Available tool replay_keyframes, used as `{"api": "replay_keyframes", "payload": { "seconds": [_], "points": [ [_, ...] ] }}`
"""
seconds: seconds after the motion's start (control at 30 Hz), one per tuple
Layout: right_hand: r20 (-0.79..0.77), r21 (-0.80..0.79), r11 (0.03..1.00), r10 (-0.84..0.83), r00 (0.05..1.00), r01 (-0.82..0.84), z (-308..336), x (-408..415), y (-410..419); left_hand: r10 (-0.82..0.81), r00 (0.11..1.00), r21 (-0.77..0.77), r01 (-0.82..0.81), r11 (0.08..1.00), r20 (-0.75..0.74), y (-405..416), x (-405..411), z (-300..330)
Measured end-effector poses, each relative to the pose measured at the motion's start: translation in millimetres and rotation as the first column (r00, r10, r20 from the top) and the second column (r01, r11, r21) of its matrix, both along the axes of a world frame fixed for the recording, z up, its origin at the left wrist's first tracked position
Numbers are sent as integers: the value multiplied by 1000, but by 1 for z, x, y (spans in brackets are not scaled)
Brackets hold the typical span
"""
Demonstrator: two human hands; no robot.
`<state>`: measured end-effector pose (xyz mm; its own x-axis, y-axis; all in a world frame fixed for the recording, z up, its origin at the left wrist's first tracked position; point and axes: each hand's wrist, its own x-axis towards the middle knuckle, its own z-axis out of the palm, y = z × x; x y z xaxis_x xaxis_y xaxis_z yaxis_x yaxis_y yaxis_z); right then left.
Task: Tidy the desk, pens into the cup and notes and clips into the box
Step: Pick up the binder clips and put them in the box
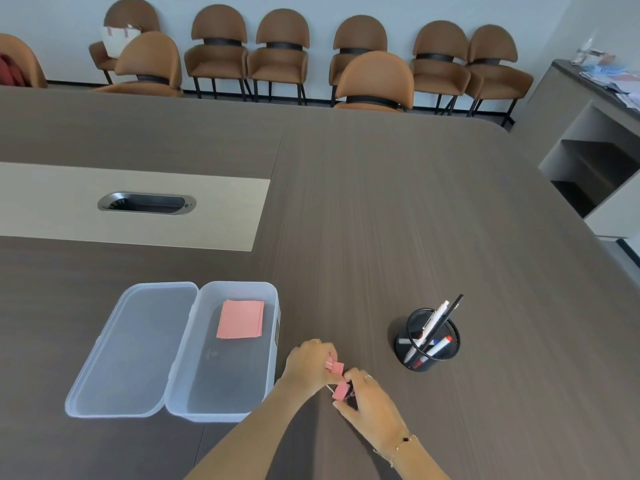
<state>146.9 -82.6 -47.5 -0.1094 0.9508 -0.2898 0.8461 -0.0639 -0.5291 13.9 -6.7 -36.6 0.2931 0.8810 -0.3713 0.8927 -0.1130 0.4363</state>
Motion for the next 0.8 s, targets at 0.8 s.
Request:
{"api": "replay_keyframes", "payload": {
  "seconds": [0.8],
  "points": [
    [166, 294, 882, 331, 929, -367, 98, -126, 76, 152, 974, 14, -152, 988, -165, 3, -162, 86]
  ]
}}
